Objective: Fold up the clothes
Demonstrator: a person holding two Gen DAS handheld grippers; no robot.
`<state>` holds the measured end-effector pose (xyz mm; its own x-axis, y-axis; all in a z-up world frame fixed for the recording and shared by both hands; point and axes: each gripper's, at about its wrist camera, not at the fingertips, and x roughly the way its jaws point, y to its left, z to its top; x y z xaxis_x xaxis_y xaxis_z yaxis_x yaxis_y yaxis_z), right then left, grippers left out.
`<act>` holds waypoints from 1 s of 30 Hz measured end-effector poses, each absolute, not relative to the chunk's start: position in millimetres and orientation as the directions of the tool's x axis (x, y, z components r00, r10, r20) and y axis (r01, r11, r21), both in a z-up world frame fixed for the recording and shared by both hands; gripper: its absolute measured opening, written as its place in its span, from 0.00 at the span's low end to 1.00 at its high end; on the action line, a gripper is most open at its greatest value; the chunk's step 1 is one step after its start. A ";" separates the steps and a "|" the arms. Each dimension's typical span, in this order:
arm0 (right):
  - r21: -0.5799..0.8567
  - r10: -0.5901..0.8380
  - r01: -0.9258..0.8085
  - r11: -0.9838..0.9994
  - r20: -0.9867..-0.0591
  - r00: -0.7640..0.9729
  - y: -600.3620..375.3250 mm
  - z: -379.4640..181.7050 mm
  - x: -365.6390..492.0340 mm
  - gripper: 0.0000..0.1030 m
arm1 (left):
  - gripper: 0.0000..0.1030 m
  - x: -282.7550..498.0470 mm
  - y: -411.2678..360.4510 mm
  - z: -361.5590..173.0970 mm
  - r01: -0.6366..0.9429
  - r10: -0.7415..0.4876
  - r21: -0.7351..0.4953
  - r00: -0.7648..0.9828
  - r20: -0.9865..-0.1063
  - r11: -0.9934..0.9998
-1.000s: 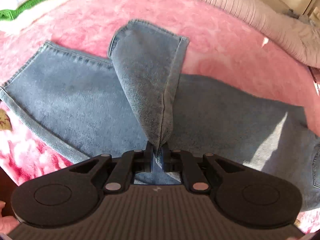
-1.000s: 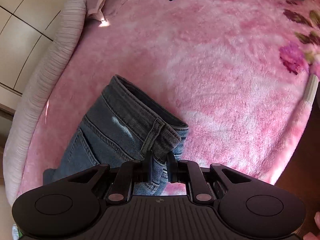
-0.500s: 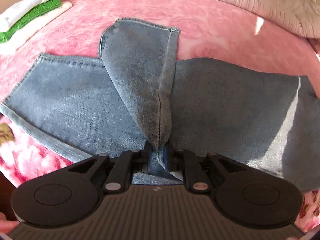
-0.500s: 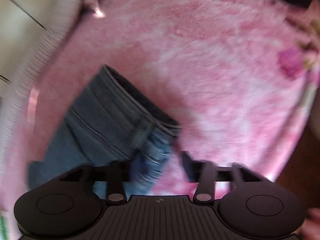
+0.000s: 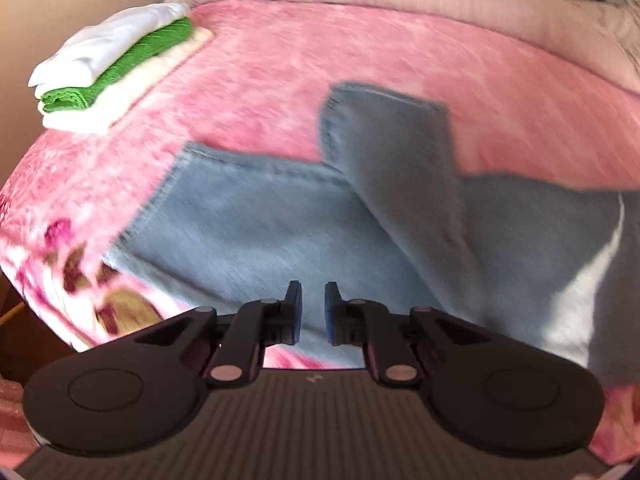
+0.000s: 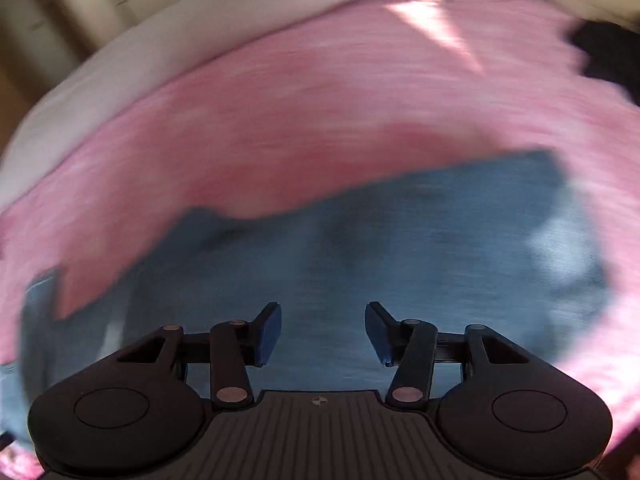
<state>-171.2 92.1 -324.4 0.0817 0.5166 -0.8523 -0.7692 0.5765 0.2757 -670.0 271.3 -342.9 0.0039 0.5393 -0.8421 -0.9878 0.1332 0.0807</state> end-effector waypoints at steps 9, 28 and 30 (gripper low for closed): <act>0.371 0.549 -0.833 0.412 -0.830 -0.098 234.2 -346.9 -292.7 0.50 | 0.14 -759.3 369.8 -388.9 -0.987 0.510 0.068 0.016 -0.860 0.146; 0.641 0.543 -0.723 0.256 -0.714 -0.441 372.1 -406.3 -453.3 0.00 | 0.13 -937.9 386.1 -342.8 -0.959 0.478 -0.130 -0.008 -0.879 -0.254; 0.604 0.589 -0.787 0.125 -0.684 -0.431 372.8 -381.2 -476.8 0.00 | 0.13 -949.9 380.5 -336.0 -0.952 0.484 -0.136 -0.015 -0.875 -0.276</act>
